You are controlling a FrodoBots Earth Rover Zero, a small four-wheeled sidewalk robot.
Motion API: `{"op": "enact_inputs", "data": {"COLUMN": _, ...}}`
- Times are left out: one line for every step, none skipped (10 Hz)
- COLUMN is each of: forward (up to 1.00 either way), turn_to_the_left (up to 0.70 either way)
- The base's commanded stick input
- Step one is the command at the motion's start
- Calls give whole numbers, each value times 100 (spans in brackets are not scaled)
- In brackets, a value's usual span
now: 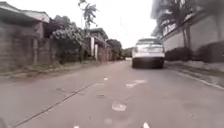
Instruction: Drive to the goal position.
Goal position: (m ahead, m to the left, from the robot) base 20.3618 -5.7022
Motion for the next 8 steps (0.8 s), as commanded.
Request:
{"op": "enact_inputs", "data": {"forward": 85, "turn_to_the_left": 1}}
{"op": "enact_inputs", "data": {"forward": 85, "turn_to_the_left": 1}}
{"op": "enact_inputs", "data": {"forward": 85, "turn_to_the_left": 1}}
{"op": "enact_inputs", "data": {"forward": 85, "turn_to_the_left": 1}}
{"op": "enact_inputs", "data": {"forward": 85, "turn_to_the_left": 1}}
{"op": "enact_inputs", "data": {"forward": 85, "turn_to_the_left": 1}}
{"op": "enact_inputs", "data": {"forward": 85, "turn_to_the_left": 1}}
{"op": "enact_inputs", "data": {"forward": 85, "turn_to_the_left": 1}}
